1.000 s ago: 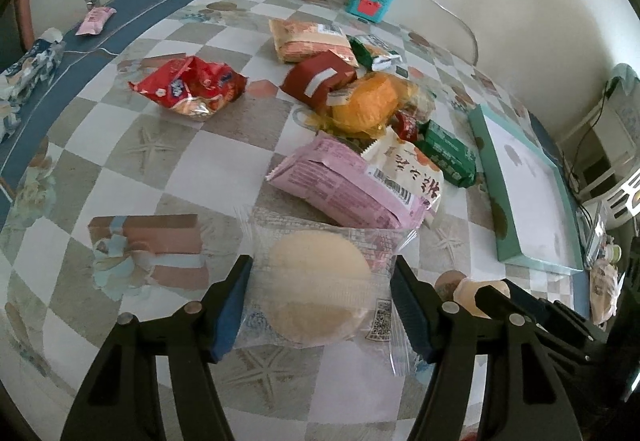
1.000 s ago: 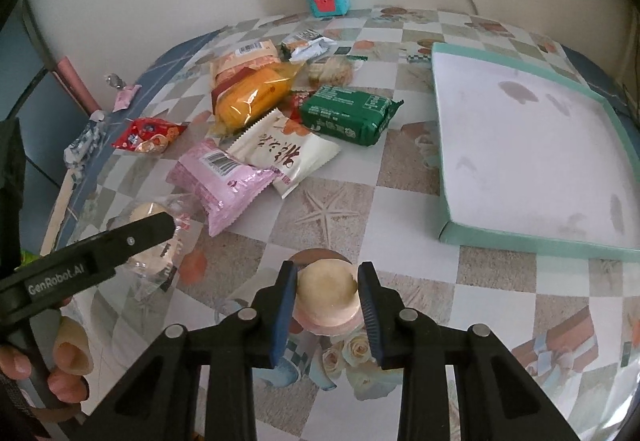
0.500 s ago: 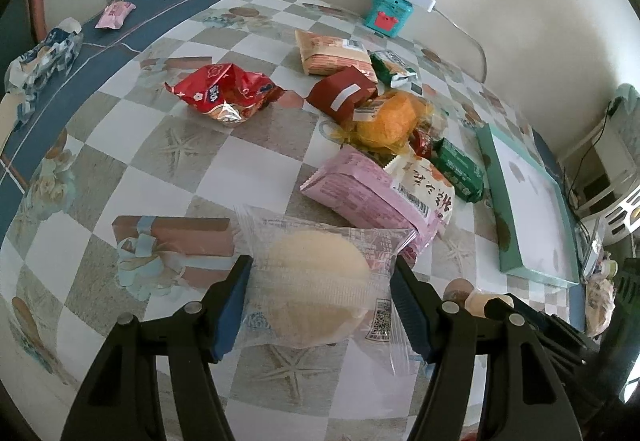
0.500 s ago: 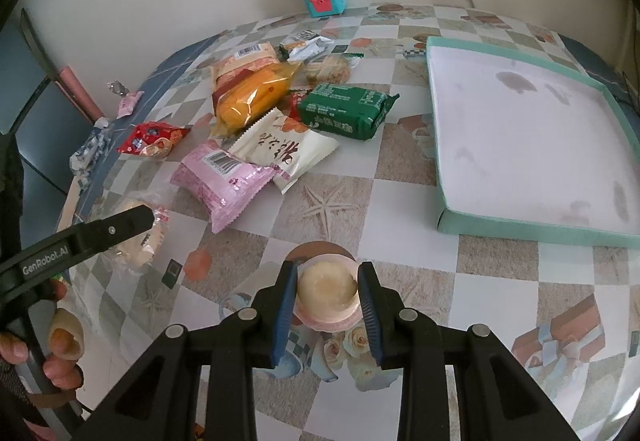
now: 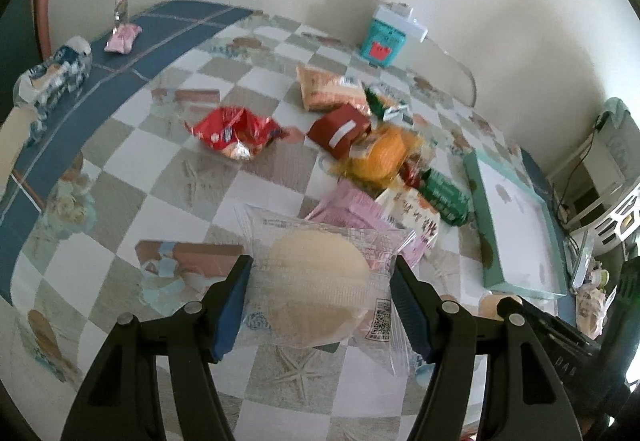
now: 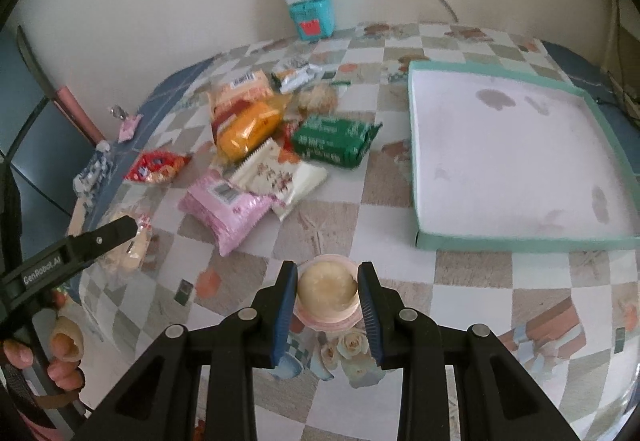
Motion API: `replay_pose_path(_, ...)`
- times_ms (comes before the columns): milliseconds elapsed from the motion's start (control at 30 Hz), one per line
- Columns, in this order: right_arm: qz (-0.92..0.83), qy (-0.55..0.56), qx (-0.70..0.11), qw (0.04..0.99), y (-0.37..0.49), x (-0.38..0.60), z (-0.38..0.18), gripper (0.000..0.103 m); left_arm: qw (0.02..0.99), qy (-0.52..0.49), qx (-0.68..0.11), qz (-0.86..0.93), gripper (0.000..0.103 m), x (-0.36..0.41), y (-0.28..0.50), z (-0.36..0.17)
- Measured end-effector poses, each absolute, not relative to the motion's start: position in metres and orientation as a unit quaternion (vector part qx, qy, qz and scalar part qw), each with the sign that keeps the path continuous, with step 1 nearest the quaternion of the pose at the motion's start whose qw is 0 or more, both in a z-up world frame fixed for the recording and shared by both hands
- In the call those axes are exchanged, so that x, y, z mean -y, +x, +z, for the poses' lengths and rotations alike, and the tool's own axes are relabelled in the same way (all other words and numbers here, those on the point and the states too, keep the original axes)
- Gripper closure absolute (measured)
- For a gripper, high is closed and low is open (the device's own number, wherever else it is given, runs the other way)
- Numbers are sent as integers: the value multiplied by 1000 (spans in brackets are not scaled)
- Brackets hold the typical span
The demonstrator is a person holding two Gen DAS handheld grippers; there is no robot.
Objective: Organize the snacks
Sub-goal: 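Lift the bun with the left tool while the right tool carries the cup cake toward the tray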
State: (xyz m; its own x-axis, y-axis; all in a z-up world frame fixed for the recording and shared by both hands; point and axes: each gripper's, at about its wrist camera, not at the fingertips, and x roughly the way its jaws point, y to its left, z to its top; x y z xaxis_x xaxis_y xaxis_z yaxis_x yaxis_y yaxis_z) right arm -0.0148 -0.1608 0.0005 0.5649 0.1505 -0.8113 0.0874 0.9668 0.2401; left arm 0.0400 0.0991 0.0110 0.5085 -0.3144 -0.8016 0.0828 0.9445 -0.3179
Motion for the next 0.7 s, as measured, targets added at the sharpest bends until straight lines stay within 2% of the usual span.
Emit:
replay_pose_path(333,6,134,-422,897,-5,178,43,70,874,-109,-457,-121,34,-83,49,52)
replay_pose_path(700,-81,184,-396,896,22,247,65,70,869,-98,-453,-170,34,2,98,98)
